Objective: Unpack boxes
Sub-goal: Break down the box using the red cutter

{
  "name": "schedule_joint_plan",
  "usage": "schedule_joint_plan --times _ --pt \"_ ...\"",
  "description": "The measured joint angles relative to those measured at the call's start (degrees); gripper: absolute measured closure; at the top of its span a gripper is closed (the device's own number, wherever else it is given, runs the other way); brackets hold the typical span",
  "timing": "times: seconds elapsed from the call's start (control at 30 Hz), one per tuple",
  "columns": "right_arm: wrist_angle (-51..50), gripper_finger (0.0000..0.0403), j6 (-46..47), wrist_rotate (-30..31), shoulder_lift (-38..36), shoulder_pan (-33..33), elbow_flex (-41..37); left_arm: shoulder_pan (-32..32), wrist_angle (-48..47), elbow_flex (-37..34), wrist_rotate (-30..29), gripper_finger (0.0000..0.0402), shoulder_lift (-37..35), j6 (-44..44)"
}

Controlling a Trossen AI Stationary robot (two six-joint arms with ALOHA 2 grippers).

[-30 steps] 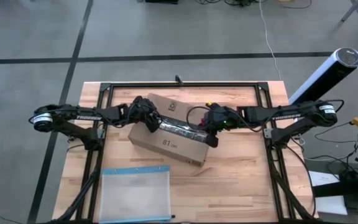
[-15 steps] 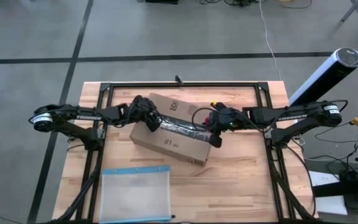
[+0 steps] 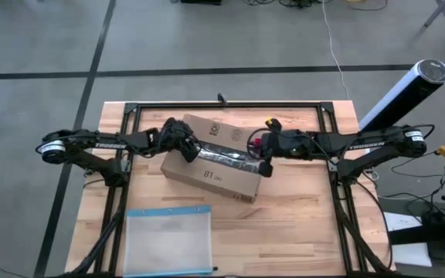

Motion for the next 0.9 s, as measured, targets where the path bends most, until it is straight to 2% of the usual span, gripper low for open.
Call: schedule_joint_plan --times 0.43,0.77,0.9 --pt "11.71 0.0373 -1.83 -0.22 0.04 -0.15 -5.71 -0.15 2.42 0.13 1.54 0.0246 -0.58 0.43" --pt "20.17 0.0373 -3.54 -0.95 0.11 -0.66 -8.91 -0.33 8.19 0.22 10.93 0.0246 -0.66 1.74" --pt "24.78 0.0373 -3.72 -5.15 0.11 -1.86 -10.61 -0.55 11.18 0.24 13.51 0.0246 -0.7 2.78"
